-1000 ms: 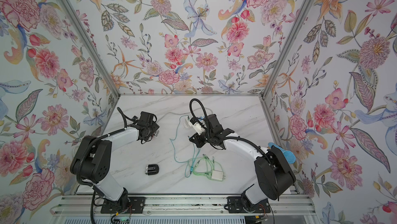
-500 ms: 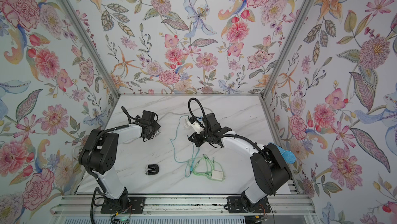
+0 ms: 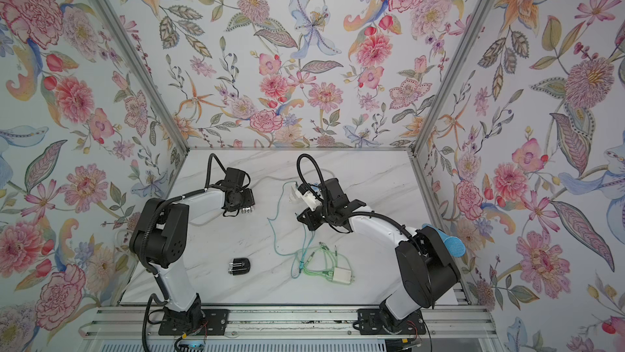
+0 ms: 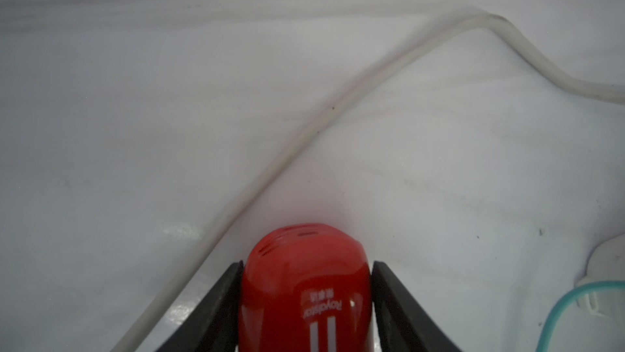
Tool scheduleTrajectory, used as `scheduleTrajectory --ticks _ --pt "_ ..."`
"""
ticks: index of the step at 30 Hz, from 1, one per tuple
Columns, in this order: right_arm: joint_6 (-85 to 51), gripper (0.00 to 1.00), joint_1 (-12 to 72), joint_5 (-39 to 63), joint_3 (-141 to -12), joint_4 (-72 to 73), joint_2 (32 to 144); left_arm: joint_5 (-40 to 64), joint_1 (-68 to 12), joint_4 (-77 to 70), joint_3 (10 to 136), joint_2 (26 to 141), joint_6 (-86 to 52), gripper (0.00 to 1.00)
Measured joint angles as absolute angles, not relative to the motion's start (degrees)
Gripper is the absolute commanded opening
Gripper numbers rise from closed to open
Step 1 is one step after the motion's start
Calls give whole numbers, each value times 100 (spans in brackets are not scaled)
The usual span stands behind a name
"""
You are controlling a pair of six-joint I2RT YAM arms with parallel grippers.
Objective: Charge the electric shaver
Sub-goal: Move the electric shaver to the center of the board.
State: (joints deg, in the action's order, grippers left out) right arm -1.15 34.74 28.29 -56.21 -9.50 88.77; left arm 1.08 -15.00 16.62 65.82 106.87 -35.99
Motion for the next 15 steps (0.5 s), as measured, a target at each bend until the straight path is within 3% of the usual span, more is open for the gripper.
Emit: scheduleTrajectory --ticks 8,15 --pt "-220 10 3527 2571 -5433 -985 8534 303 -2025 2185 6005 9974 -1959 68" --pt "-303 10 3642 2324 -5266 -1107 8252 613 -2486 2185 5551 9776 -1365 71"
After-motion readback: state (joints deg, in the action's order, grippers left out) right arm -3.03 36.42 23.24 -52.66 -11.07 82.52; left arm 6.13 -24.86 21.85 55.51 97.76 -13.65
